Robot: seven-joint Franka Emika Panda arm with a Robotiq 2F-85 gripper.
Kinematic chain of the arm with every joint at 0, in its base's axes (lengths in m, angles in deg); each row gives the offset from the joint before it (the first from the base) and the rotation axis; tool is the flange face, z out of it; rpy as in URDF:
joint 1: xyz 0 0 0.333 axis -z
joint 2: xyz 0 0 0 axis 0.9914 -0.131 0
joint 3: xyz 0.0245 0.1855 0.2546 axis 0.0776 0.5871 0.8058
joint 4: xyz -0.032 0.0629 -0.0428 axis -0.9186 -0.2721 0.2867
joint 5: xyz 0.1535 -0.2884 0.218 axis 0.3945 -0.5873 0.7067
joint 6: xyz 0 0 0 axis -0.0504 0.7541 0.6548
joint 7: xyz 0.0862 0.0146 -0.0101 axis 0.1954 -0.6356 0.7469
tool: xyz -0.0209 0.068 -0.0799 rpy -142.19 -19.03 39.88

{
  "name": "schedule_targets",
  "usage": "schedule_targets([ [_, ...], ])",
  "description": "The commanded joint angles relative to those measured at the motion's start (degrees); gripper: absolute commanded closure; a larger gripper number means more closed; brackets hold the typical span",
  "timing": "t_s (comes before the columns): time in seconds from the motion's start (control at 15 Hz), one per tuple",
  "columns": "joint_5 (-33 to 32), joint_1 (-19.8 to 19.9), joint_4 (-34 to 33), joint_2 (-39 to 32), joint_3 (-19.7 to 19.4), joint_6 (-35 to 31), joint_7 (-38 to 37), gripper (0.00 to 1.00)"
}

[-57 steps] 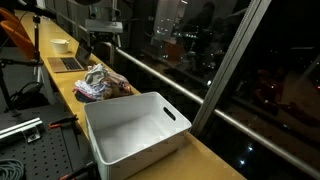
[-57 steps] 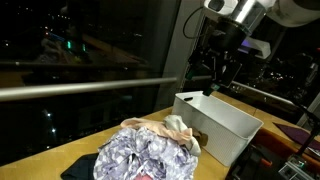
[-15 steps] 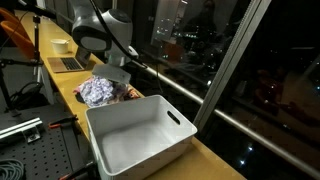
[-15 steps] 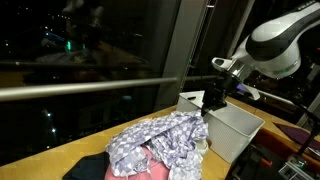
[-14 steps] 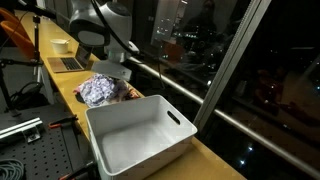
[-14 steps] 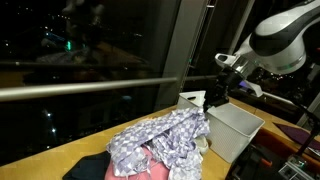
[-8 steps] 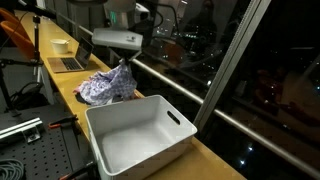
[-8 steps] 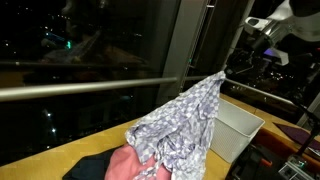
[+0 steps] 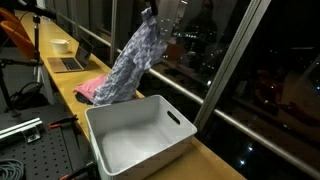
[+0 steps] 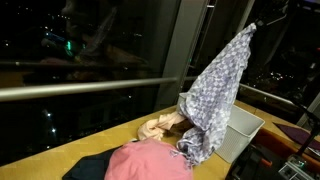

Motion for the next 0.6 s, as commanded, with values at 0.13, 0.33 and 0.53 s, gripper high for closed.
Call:
schedule_targets([
  [0.13,-7.4,-1.8,-21.6,-4.1,-3.2,14.5,-3.5,1.0],
  [0.33,-9.4,-2.1,-31.6,-7.1,-3.0,19.9,-4.2,1.0],
  [0.53,-10.5,-2.3,-40.4,-11.0,-3.0,24.2,-3.9,1.0],
])
